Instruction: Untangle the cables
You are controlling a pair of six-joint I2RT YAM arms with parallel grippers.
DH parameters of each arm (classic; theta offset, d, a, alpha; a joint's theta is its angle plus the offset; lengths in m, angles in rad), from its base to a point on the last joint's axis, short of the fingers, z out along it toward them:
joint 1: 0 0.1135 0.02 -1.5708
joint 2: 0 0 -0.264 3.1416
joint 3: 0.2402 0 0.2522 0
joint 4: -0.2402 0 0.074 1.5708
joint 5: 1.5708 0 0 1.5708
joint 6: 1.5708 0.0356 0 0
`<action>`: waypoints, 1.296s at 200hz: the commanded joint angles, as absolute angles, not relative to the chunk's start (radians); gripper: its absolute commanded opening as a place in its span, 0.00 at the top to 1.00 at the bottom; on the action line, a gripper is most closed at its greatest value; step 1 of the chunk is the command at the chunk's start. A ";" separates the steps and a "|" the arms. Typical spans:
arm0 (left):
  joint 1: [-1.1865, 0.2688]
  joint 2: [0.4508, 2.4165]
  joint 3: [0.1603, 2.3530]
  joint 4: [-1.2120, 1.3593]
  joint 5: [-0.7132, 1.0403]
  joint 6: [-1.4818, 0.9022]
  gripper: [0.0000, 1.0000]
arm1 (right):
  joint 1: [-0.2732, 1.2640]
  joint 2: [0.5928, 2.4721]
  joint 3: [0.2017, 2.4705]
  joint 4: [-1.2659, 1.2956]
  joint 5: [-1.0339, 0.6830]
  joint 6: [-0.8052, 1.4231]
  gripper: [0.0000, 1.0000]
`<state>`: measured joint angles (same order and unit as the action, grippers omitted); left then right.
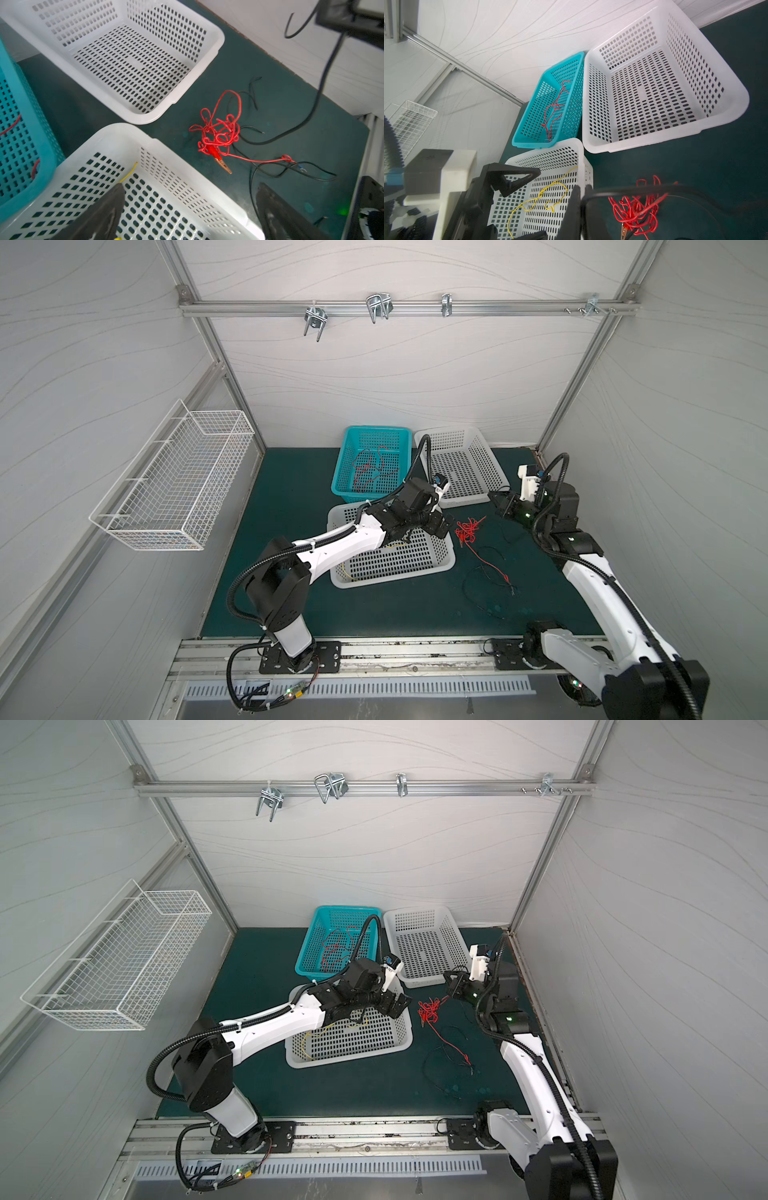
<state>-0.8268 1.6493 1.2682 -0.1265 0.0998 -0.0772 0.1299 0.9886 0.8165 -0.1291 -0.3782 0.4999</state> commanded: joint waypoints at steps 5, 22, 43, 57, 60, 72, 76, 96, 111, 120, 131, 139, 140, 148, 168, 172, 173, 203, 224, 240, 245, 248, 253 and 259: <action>-0.855 1.609 1.289 0.007 0.202 -0.044 0.01 | 0.136 0.970 0.836 -0.072 -0.416 0.561 1.00; -0.877 1.619 1.295 0.031 0.230 -0.032 0.01 | 0.136 0.969 0.839 -0.031 -0.440 0.592 1.00; -0.911 1.649 1.317 0.039 0.234 -0.013 0.01 | 0.136 0.974 0.864 -0.019 -0.464 0.613 1.00; -0.932 1.677 1.334 0.047 0.213 -0.002 0.01 | 0.137 0.974 0.878 -0.010 -0.484 0.623 1.00; -0.936 1.682 1.338 0.047 0.210 0.002 0.01 | 0.138 0.973 0.880 -0.008 -0.486 0.625 1.00; -0.949 1.710 1.349 0.061 0.188 0.007 0.01 | 0.138 0.970 0.889 -0.008 -0.489 0.632 1.00; -0.952 1.717 1.351 0.069 0.179 0.008 0.01 | 0.139 0.969 0.892 -0.009 -0.489 0.634 1.00; -0.963 1.743 1.355 0.104 0.149 0.013 0.02 | 0.141 0.961 0.906 -0.012 -0.500 0.647 1.00; -0.966 1.757 1.361 0.124 0.128 0.017 0.04 | 0.141 0.949 0.913 -0.006 -0.506 0.659 1.00; -0.966 1.766 1.370 0.122 0.118 0.021 0.06 | 0.141 0.939 0.916 -0.001 -0.509 0.667 1.00; -0.967 1.776 1.385 0.109 0.102 0.024 0.10 | 0.140 0.931 0.922 0.000 -0.511 0.674 1.00; -0.967 1.784 1.398 0.097 0.091 0.028 0.11 | 0.141 0.924 0.927 0.000 -0.515 0.677 1.00; -0.967 1.785 1.399 0.095 0.090 0.029 0.12 | 0.141 0.923 0.927 0.000 -0.515 0.678 1.00; -0.968 1.790 1.407 0.088 0.081 0.033 0.14 | 0.141 0.917 0.931 0.001 -0.518 0.681 1.00; -0.966 1.797 1.416 0.089 0.078 0.041 0.23 | 0.140 0.901 0.936 0.000 -0.521 0.691 1.00; -0.968 1.798 1.416 0.089 0.078 0.040 0.26 | 0.141 0.897 0.936 0.000 -0.521 0.692 1.00; -0.967 1.799 1.416 0.089 0.077 0.041 0.26 | 0.141 0.896 0.936 0.000 -0.521 0.693 1.00; -0.966 1.801 1.411 0.091 0.063 0.042 0.45 | 0.140 0.858 0.940 -0.003 -0.507 0.693 1.00; -0.967 1.799 1.409 0.089 0.054 0.043 0.61 | 0.139 0.837 0.945 -0.020 -0.489 0.683 1.00; -0.967 1.796 1.406 0.085 0.053 0.045 0.71 | 0.139 0.824 0.948 -0.032 -0.481 0.675 1.00; -0.966 1.793 1.407 0.084 0.054 0.046 0.76 | 0.139 0.820 0.949 -0.038 -0.477 0.670 1.00; -0.967 1.793 1.406 0.082 0.055 0.045 0.78 | 0.140 0.817 0.950 -0.042 -0.473 0.666 1.00; -0.966 1.791 1.407 0.079 0.056 0.045 0.81 | 0.138 0.814 0.951 -0.049 -0.468 0.657 1.00; -0.966 1.790 1.404 0.076 0.057 0.047 0.83 | 0.139 0.809 0.952 -0.059 -0.458 0.650 1.00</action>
